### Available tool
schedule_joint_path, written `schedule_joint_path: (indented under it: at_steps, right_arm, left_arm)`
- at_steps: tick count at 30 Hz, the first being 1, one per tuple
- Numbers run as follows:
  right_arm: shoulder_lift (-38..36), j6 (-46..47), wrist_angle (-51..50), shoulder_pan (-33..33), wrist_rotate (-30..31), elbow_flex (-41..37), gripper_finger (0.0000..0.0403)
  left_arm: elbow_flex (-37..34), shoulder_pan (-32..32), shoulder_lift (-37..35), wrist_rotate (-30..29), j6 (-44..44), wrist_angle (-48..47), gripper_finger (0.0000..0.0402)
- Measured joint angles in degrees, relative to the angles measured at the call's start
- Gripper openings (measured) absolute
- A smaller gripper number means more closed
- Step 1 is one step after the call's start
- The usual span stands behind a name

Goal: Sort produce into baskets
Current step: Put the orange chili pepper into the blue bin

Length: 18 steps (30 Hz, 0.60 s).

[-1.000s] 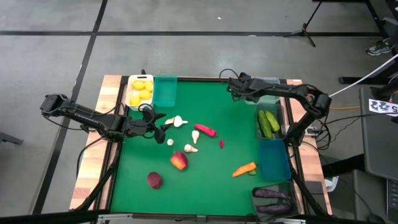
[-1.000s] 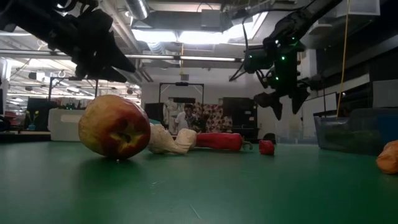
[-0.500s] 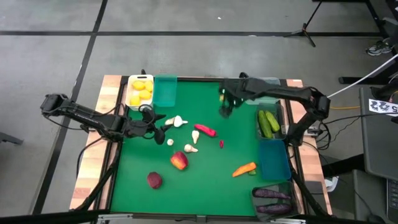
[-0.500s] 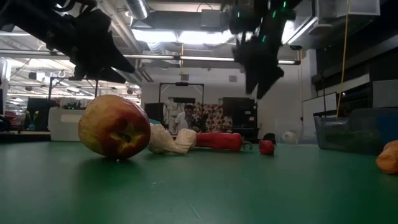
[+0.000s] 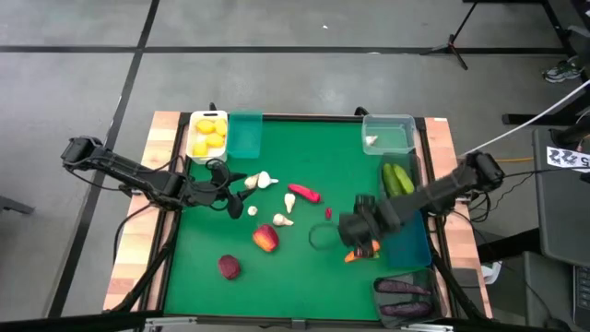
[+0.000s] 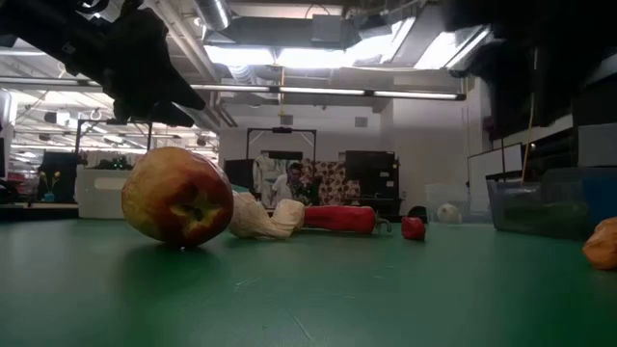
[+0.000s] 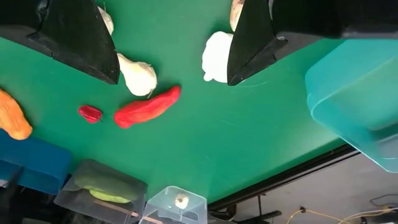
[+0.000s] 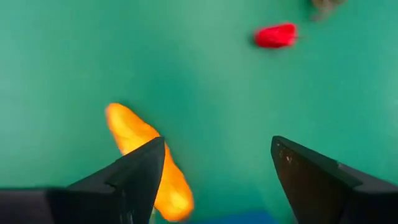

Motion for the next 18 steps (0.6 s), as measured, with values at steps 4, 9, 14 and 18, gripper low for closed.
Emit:
schedule_joint_path:
  at_steps: [4, 9, 14, 18]
  right_arm:
    - [-0.02, 4.24, 4.86, 5.43, 3.72, -2.43, 0.0294]
    - [1.46, 7.38, 12.35, 7.04, 5.43, -6.2, 0.0294]
    - [4.86, 7.19, 12.36, 6.98, -2.91, -7.99, 0.0294]
    - [7.69, 6.87, 12.57, 6.98, -5.59, -8.5, 0.0294]
  left_arm:
    - [0.0, 0.0, 0.0, -0.04, -0.01, 0.0, 0.029]
    - [0.0, 0.0, 0.0, -0.07, -0.53, 0.02, 0.029]
    - [0.0, 0.0, 0.0, -0.09, -0.74, -0.1, 0.029]
    - [0.0, 0.0, 0.0, -0.13, -0.76, -0.85, 0.029]
